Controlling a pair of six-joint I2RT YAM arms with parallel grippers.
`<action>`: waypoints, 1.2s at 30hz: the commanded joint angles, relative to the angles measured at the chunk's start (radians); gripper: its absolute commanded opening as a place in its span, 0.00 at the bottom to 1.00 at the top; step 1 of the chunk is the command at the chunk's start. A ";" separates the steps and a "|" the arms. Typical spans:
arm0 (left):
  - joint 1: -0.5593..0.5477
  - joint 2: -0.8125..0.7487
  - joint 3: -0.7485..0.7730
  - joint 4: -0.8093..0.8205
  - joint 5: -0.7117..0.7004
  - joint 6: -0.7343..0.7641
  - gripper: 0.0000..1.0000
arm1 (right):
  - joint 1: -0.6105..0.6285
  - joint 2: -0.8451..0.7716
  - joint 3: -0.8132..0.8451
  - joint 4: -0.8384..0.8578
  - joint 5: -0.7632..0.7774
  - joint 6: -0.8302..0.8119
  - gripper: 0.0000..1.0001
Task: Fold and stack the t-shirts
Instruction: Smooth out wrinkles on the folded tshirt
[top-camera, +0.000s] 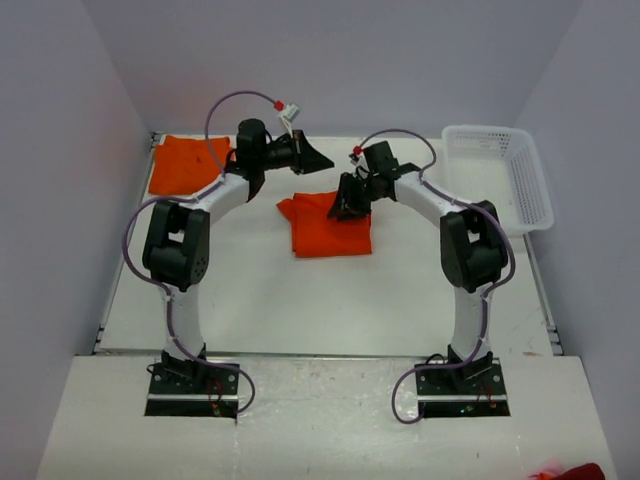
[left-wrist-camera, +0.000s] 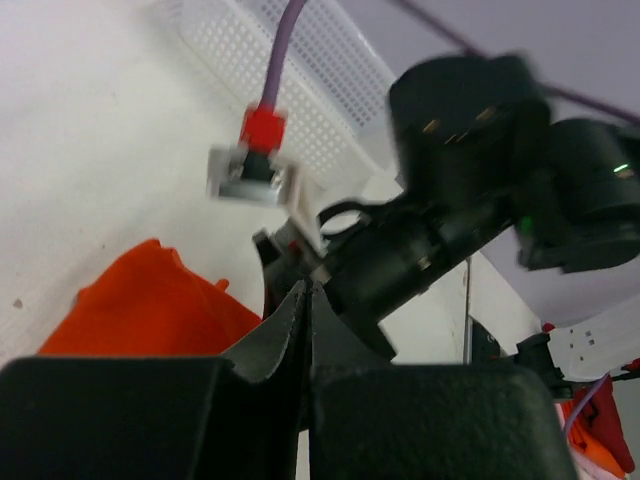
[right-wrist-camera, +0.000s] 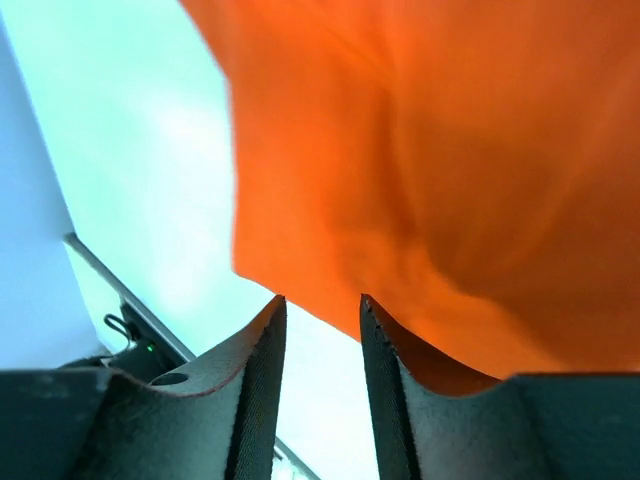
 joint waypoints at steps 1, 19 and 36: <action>-0.018 0.014 -0.102 -0.109 -0.047 0.071 0.00 | 0.002 -0.038 0.161 -0.100 0.062 -0.058 0.40; -0.116 0.091 -0.198 -0.115 -0.101 0.087 0.00 | -0.107 0.333 0.503 -0.178 -0.147 0.093 0.00; -0.098 0.054 -0.358 -0.400 -0.397 0.157 0.00 | -0.139 0.388 0.517 -0.256 -0.090 0.169 0.00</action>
